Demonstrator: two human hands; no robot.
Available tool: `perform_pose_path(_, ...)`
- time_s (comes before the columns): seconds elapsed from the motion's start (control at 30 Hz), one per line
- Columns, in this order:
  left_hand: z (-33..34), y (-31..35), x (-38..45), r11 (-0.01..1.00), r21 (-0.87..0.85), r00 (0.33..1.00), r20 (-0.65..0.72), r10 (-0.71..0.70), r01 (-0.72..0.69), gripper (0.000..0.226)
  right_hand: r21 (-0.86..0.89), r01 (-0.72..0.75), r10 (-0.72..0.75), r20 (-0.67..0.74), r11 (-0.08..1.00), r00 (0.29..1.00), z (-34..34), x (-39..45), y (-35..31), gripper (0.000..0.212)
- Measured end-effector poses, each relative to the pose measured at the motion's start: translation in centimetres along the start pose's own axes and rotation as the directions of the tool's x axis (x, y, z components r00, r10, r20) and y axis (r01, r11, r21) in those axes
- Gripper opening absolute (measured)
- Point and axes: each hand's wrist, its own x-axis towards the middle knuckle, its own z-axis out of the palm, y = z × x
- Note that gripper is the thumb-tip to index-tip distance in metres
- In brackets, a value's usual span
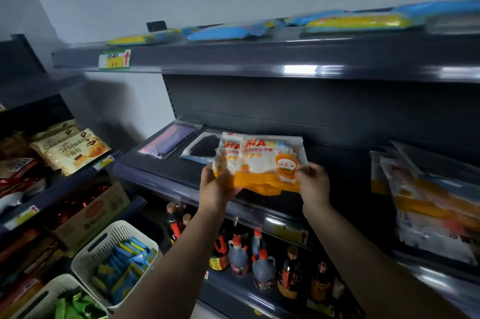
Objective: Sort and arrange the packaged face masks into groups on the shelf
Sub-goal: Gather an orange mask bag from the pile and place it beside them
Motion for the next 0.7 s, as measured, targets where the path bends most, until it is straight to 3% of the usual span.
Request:
perform_pose_path(0.27,2.2,-2.0,3.4,0.975,0.07,0.977,0.023,-0.213,0.211,0.014,-0.303,0.007,0.0,0.024,0.953,1.0,-1.4,3.8,2.9,0.038)
perform_pose_path(0.3,2.3,-1.8,3.8,0.964,0.119,0.971,0.011,-0.241,0.238,0.014,-0.351,0.012,0.001,0.038,0.936,0.999,-1.4,4.0,3.1,0.04)
perform_pose_path(0.37,2.3,-1.1,4.7,0.902,0.382,0.975,0.007,-0.223,0.203,0.013,-0.425,0.054,-0.031,0.062,0.904,0.998,-1.2,4.2,3.2,0.041)
perform_pose_path(0.43,1.5,-0.8,6.1,0.718,0.696,0.993,0.078,-0.091,0.011,0.023,-0.55,0.159,-0.139,0.078,0.82,0.987,-0.9,4.0,2.8,0.043)
perform_pose_path(0.5,0.5,-0.7,7.3,0.436,0.886,0.987,0.158,0.033,-0.156,0.035,-0.75,0.251,-0.244,0.123,0.612,0.962,-0.3,3.5,2.0,0.053)
perform_pose_path(0.53,0.2,-0.7,7.7,0.327,0.92,0.976,0.207,0.068,-0.218,0.04,-0.808,0.293,-0.279,0.165,0.512,0.946,0.0,3.3,1.6,0.057)
perform_pose_path(0.6,-0.1,-0.6,8.2,0.228,0.903,0.93,0.362,0.055,-0.365,0.047,-0.853,0.379,-0.278,0.29,0.36,0.916,0.8,2.8,0.9,0.067)
perform_pose_path(0.7,0.2,-1.3,8.6,0.081,0.842,0.84,0.538,-0.073,-0.533,0.059,-0.861,0.482,-0.143,0.462,0.166,0.875,2.0,2.5,0.8,0.066)
